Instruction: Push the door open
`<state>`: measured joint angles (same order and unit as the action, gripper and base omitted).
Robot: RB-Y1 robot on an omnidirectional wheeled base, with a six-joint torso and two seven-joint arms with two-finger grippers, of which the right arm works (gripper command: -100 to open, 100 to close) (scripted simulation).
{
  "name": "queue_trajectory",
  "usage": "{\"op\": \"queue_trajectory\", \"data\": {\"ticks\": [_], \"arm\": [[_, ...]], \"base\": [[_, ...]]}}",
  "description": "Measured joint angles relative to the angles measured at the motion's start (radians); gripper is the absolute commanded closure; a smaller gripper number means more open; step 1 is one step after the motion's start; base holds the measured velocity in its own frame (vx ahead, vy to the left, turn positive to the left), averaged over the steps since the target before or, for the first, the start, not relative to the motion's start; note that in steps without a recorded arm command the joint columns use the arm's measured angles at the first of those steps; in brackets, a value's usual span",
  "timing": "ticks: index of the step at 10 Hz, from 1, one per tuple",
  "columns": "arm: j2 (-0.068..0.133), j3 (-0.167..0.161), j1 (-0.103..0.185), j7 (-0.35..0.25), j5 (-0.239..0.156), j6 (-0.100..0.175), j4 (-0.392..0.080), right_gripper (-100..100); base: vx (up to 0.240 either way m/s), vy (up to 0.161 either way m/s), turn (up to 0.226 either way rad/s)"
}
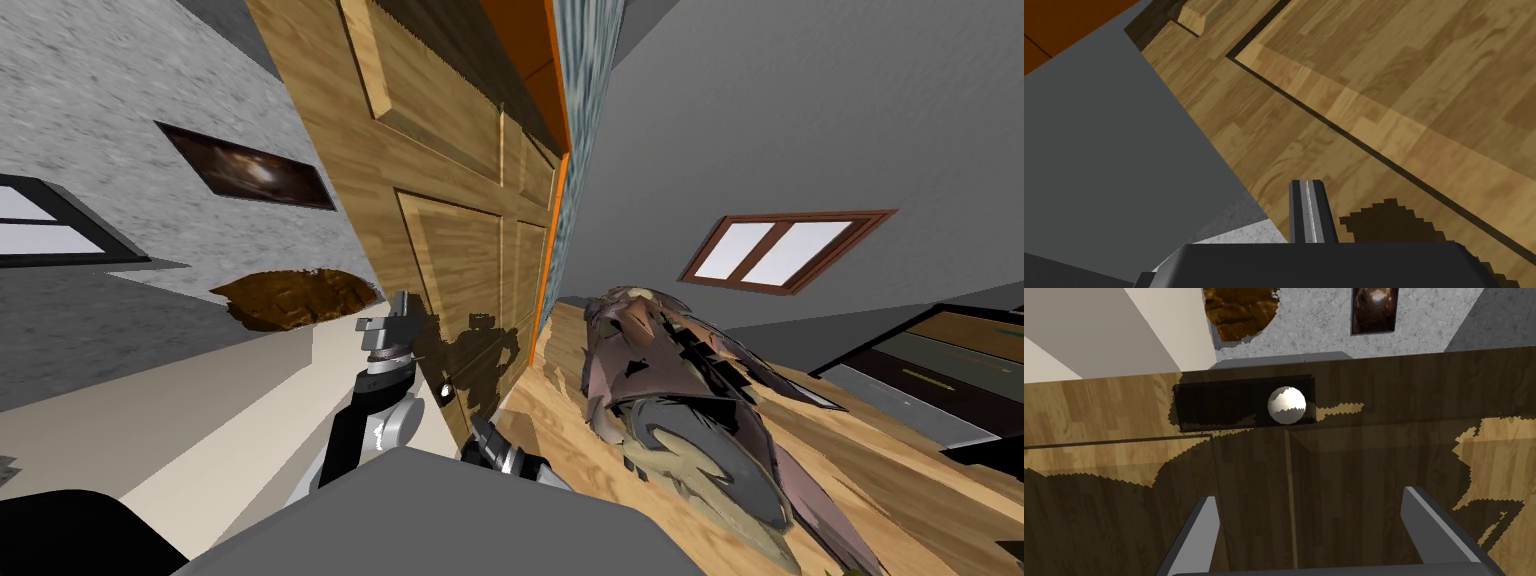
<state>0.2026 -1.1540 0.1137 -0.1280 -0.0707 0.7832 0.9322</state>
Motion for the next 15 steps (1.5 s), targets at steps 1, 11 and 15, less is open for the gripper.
{"op": "queue_trajectory", "data": {"ticks": [1,11,15], "arm": [[-0.005,0.004,0.001,0.001,0.0,0.003,-0.008,-100],[-0.015,0.026,-0.006,0.009,0.0,0.0,-0.014,-100],[-0.058,0.109,-0.006,0.028,-0.009,-0.007,-0.06,-100]], "base": [[0.1,0.181,0.035],[-0.002,0.033,-0.012],[-0.08,0.132,-0.071]]}}
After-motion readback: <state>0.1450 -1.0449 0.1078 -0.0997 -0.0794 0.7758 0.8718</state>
